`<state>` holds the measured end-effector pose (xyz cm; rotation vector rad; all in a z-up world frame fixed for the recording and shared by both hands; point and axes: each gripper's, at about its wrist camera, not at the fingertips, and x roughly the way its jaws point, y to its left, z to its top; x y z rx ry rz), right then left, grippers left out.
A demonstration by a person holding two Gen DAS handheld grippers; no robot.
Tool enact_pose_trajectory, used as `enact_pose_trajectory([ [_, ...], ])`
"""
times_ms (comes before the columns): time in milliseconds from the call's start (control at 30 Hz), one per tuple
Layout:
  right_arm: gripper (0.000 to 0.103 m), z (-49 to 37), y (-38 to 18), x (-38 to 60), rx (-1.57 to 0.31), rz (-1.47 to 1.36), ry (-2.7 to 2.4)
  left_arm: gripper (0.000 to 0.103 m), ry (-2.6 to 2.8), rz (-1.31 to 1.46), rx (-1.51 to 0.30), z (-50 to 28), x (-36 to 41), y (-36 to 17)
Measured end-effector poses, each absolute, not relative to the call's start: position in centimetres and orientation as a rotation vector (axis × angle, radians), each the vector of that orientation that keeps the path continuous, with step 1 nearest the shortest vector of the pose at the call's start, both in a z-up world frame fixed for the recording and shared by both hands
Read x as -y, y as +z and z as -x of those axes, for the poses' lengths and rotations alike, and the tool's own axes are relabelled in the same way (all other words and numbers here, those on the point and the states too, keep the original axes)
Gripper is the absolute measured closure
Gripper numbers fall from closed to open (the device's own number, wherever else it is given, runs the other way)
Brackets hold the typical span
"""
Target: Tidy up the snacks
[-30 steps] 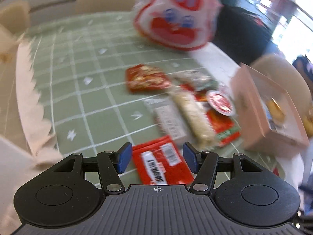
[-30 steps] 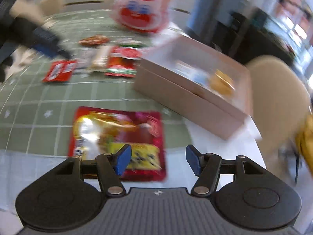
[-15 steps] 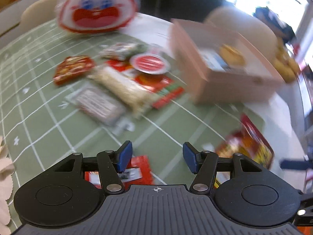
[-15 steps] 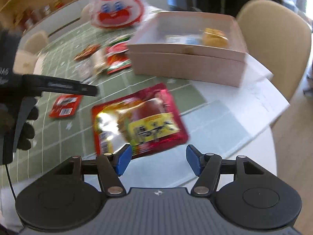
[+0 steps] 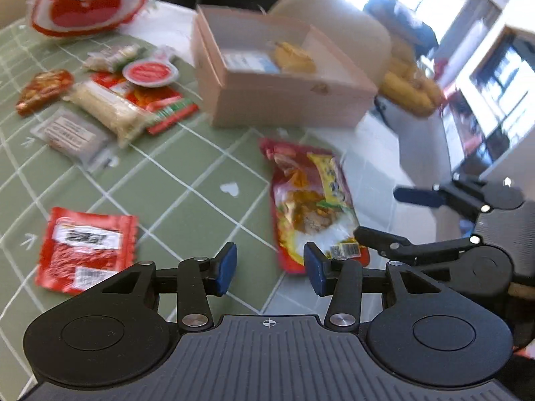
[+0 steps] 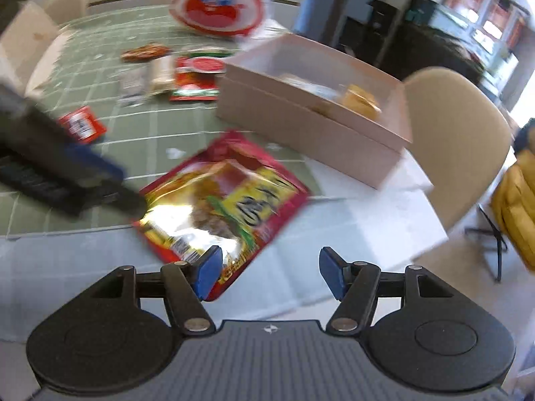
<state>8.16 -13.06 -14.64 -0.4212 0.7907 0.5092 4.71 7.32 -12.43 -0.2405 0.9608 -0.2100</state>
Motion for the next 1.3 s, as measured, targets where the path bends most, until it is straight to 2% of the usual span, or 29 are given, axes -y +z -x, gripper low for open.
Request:
enact_pose_trajectory([
  [167,0.038,-9.4,-14.3,14.8,-0.855,0.240,0.496,0.053,0.000,0.219,-0.845,-3.2,-10.9,-10.7],
  [267,0.038,-9.8,-15.0,14.9,-0.918,0.135,0.525,0.054,0.098,0.177,-0.873,-3.3,-12.6,-11.4],
  [300,0.035,-9.8,-15.2,14.8,-0.930,0.115,0.529,0.054,0.104,0.195,-0.887,-3.3,-13.2,-11.8],
  [600,0.031,-8.9,-15.5,13.8,-0.905,0.150,0.532,0.054,0.226,0.262,-0.884,-2.6,-15.6,-12.6],
  [800,0.022,-8.3,-15.9,13.3,-0.875,0.190,0.538,0.054,0.238,0.342,-0.860,-1.5,-17.6,-12.9],
  [1100,0.017,-8.2,-16.1,12.9,-0.866,0.200,0.537,0.052,0.108,-0.018,-0.895,-3.0,-12.1,-13.2],
  [1300,0.017,-8.0,-16.2,13.0,-0.855,0.198,0.537,0.052,0.111,-0.017,-0.836,-3.3,-11.7,-11.9],
])
